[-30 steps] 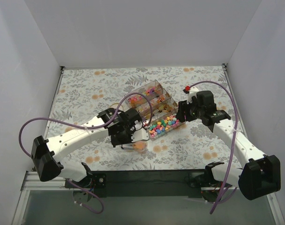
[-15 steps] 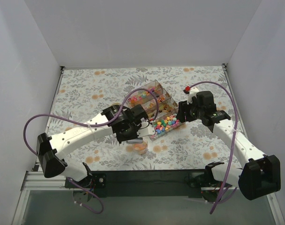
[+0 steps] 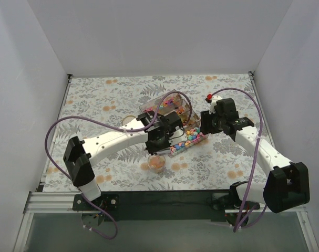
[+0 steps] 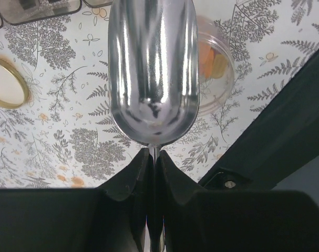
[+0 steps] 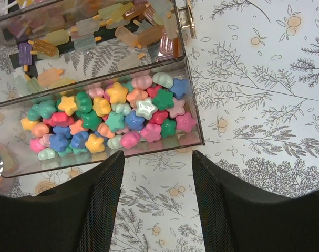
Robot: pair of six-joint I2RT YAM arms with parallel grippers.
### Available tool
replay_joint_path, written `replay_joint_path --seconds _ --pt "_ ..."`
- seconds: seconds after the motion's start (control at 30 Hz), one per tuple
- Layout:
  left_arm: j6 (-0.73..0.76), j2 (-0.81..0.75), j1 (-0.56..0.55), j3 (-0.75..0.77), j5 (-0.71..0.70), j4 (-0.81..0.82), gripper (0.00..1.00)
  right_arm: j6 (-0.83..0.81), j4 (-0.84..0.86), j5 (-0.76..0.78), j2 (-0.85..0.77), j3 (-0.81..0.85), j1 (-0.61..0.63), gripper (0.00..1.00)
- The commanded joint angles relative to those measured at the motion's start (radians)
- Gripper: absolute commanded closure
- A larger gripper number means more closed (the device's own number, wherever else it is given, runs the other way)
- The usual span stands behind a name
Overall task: Pack the candies
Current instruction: Adjust the spatula.
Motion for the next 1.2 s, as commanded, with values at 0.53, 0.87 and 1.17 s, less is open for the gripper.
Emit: replay_joint_path --seconds 0.53,0.87,1.17 --pt "-0.103 0.202 -0.014 0.219 -0.071 -0.017 1.00 0.031 -0.025 0.055 0.101 0.092 0.001 0.41" --pt "-0.145 0.190 -0.002 0.247 -0.053 0.052 1.00 0.040 0.042 -0.250 0.021 0.061 0.001 0.46" --pt "-0.146 0.111 0.012 0.187 0.035 0.186 1.00 0.091 0.148 -0.579 0.027 -0.005 0.001 0.57"
